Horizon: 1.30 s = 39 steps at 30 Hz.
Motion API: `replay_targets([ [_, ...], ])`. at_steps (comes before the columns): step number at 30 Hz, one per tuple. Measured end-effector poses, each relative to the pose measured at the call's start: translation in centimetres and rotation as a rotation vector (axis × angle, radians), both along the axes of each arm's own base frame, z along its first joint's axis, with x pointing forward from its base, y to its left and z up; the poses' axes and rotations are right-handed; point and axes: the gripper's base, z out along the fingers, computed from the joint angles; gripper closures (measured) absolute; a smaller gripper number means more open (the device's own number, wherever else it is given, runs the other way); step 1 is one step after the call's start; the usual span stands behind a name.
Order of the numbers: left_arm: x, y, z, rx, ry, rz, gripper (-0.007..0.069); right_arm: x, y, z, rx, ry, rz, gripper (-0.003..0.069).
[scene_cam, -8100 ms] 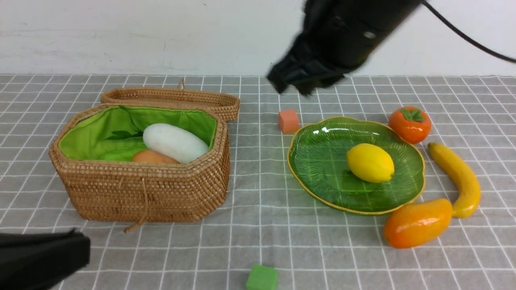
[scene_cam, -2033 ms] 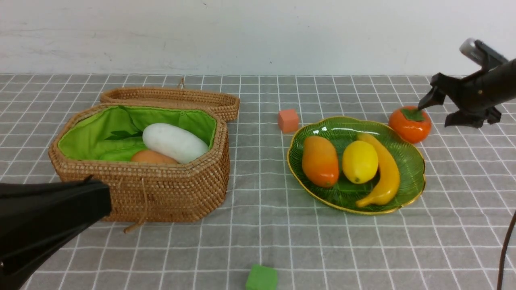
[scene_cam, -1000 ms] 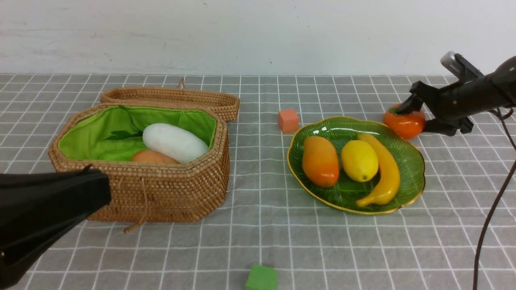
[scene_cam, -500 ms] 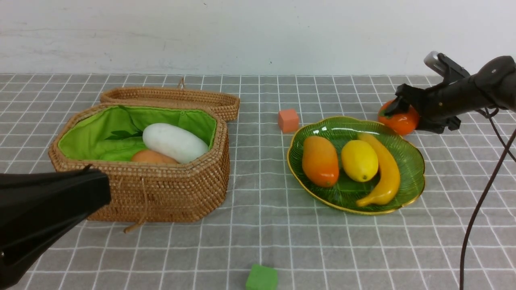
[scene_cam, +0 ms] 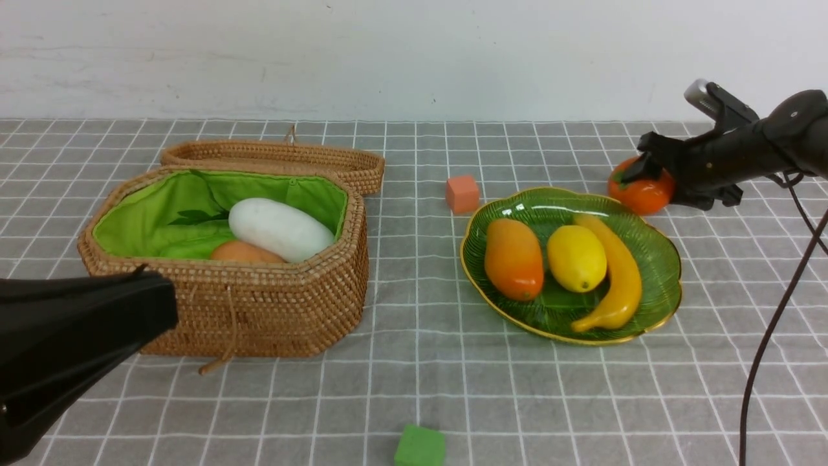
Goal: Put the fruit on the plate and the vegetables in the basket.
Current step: Grab a tomato with your right arm and place it on the plate on the right.
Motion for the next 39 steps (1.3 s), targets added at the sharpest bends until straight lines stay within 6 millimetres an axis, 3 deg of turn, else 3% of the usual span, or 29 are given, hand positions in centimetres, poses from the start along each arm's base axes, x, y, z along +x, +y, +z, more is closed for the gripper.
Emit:
replay_targets([
  [1, 0.0, 0.0, 0.0, 0.000, 0.000, 0.000, 0.0631, 0.0, -0.1, 0.1, -0.001, -0.001, -0.001, 0.0144],
  [3, 0.0, 0.0, 0.0, 0.000, 0.000, 0.000, 0.0631, -0.7, -1.0, 2.3, -0.028, -0.022, 0.012, 0.0144],
  [6, 0.0, 0.0, 0.0, 0.000, 0.000, 0.000, 0.0635, -2.4, -1.5, 7.0, -0.087, -0.054, 0.086, 0.0144],
  [7, 0.0, 0.0, 0.0, 0.000, 0.000, 0.000, 0.0636, -3.5, -1.1, 9.2, -0.108, -0.059, 0.141, 0.0144],
  [9, 0.0, 0.0, 0.0, 0.000, 0.000, 0.000, 0.0636, -4.8, 0.4, 11.4, -0.128, -0.049, 0.231, 0.0144],
  [11, 0.0, 0.0, 0.0, 0.000, 0.000, 0.000, 0.0636, -5.8, 2.8, 12.5, -0.132, -0.017, 0.328, 0.0144],
  [14, 0.0, 0.0, 0.0, 0.000, 0.000, 0.000, 0.0636, -6.4, 6.6, 12.0, -0.127, 0.032, 0.436, 0.0144],
  [16, 0.0, 0.0, 0.0, 0.001, -0.001, 0.000, 0.0636, -6.4, 9.1, 10.5, -0.133, 0.056, 0.481, 0.0144],
  [19, 0.0, 0.0, 0.0, 0.001, -0.001, 0.000, 0.0636, -5.9, 10.5, 9.0, -0.169, 0.066, 0.483, 0.0144],
  [29, 0.0, 0.0, 0.0, 0.001, -0.001, 0.000, 0.0636, -3.5, 11.7, 3.8, -0.220, 0.059, 0.423, 0.0144],
  [32, 0.0, 0.0, 0.0, 0.001, -0.001, 0.000, 0.0636, -3.4, 11.7, 3.4, -0.219, 0.068, 0.423, 0.0133],
  [34, 0.0, 0.0, 0.0, 0.001, 0.000, 0.000, 0.0636, -3.5, 11.7, 3.3, -0.221, 0.076, 0.428, 0.0095],
  [36, 0.0, 0.0, 0.0, 0.004, -0.003, 0.001, 0.0636, -3.7, 11.6, 3.6, -0.229, 0.083, 0.438, 0.0013],
  [39, 0.0, 0.0, 0.0, 0.010, -0.008, 0.003, 0.0636, -4.1, 11.5, 4.5, -0.240, 0.094, 0.441, -0.0019],
])
